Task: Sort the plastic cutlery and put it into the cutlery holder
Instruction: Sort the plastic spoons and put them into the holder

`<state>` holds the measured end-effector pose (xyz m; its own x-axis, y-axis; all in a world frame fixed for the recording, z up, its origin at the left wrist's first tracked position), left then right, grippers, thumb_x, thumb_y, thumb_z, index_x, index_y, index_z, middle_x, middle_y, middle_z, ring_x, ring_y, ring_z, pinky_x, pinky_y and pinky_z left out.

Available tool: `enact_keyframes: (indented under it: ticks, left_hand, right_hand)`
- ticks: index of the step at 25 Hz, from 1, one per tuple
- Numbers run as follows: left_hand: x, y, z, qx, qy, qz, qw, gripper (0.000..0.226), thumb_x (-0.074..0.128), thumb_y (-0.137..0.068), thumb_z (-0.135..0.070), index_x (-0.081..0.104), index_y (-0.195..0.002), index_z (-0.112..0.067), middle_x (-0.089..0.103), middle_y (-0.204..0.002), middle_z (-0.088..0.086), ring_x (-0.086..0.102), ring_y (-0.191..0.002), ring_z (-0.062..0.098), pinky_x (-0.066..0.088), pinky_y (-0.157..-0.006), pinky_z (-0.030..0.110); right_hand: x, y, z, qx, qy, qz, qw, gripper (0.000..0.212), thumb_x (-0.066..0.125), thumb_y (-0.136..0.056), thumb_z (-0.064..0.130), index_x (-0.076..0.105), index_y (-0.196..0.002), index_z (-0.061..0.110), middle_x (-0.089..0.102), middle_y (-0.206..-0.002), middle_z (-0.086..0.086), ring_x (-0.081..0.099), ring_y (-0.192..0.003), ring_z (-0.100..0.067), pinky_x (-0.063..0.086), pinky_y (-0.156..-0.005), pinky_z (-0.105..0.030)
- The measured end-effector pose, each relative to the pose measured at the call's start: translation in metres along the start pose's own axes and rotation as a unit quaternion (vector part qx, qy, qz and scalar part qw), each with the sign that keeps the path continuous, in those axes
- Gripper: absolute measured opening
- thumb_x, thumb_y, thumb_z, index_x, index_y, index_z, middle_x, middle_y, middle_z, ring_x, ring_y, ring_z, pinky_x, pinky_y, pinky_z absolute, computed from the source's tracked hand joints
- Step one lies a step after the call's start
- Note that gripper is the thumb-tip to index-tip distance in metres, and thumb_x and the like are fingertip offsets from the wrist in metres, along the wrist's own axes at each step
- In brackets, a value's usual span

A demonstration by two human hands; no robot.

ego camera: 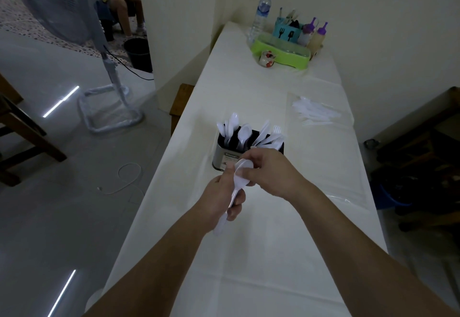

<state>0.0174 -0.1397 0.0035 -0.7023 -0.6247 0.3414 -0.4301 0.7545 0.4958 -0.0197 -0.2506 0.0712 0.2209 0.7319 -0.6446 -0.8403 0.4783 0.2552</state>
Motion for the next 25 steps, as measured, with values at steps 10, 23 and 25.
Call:
enact_keyframes:
  ticks: [10,23,25]
  left_hand:
    - [0.001,-0.012,-0.034,0.137,-0.214,0.04,0.966,0.021,0.043,-0.103,-0.019,0.051,-0.084,-0.021,0.051,-0.067,-0.003,0.043,-0.054,0.013,0.037,-0.049,0.024]
    - [-0.025,-0.032,-0.067,0.277,-0.467,-0.17,0.822,0.037,0.048,-0.096,-0.01,0.055,-0.132,-0.01,0.059,-0.127,0.006,0.056,-0.112,0.02,0.049,-0.096,0.029]
    - [-0.02,-0.038,-0.055,0.303,-0.566,-0.164,0.749,0.048,0.053,-0.091,-0.009,0.052,-0.139,-0.007,0.053,-0.142,0.01,0.045,-0.134,0.028,0.037,-0.114,0.038]
  right_hand:
    - [-0.033,-0.016,0.013,-0.02,0.079,0.0,0.997,0.014,0.067,-0.085,0.021,0.071,-0.096,0.028,0.07,-0.076,0.009,0.064,-0.067,-0.003,0.047,-0.062,-0.021]
    - [-0.115,-0.054,0.045,-0.059,0.125,-0.212,0.967,0.02,0.056,-0.088,0.01,0.075,-0.091,0.013,0.074,-0.077,-0.01,0.071,-0.073,-0.027,0.058,-0.072,-0.039]
    - [-0.114,-0.06,0.042,-0.067,0.178,-0.23,0.954,0.021,0.054,-0.088,0.01,0.074,-0.093,0.013,0.072,-0.08,-0.01,0.068,-0.077,-0.028,0.053,-0.072,-0.035]
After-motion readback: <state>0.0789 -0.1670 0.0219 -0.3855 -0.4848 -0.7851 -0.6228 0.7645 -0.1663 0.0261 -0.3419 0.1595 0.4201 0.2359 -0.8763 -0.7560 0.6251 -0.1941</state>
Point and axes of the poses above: each hand's wrist, its own y-axis away from the middle knuckle, its own x-axis out of the palm, z = x × y, the point moved 6 cm from there along -y, towards the middle knuckle
